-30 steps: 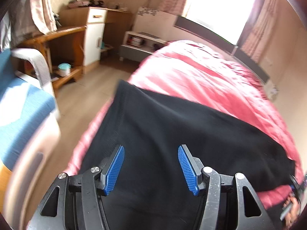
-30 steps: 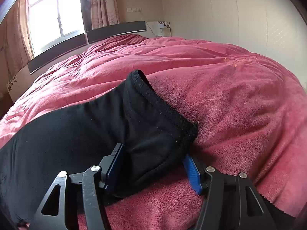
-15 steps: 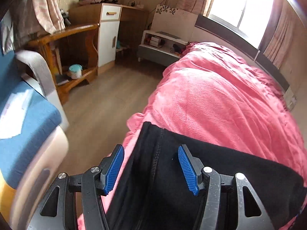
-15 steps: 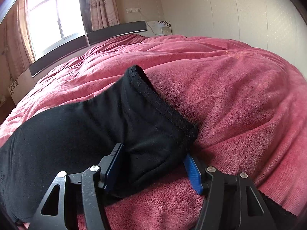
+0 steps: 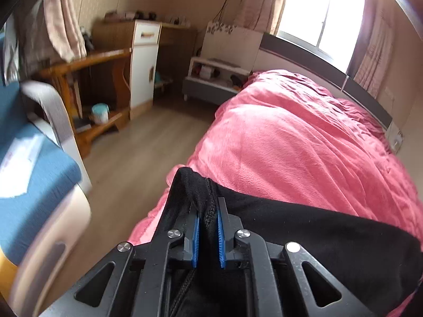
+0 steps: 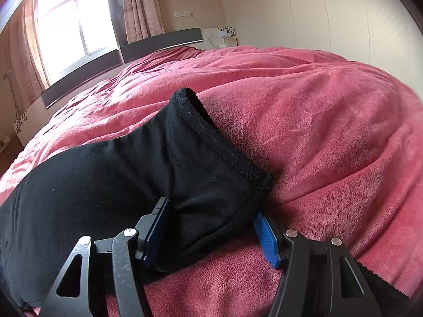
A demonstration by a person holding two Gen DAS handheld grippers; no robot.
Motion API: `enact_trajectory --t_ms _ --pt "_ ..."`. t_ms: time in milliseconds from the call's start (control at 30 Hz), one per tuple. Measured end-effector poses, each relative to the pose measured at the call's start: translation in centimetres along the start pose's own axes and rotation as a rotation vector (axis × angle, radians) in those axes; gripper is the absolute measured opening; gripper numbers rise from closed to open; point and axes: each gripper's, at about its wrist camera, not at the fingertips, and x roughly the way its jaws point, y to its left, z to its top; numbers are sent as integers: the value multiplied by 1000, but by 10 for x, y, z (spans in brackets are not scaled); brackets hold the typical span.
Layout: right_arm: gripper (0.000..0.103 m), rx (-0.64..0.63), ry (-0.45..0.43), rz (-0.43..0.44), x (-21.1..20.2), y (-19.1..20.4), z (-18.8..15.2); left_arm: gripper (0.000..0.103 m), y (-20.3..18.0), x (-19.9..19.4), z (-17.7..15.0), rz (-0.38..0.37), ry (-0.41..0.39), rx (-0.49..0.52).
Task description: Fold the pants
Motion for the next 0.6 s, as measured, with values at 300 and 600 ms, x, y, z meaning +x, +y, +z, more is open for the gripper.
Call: enact_trajectory --t_ms 300,600 --pt "75 50 120 85 3 -8 23 10 -9 -29 -57 39 -41 -76" --pt "78 99 180 104 -28 -41 48 11 7 -14 -79 -23 -32 -132"
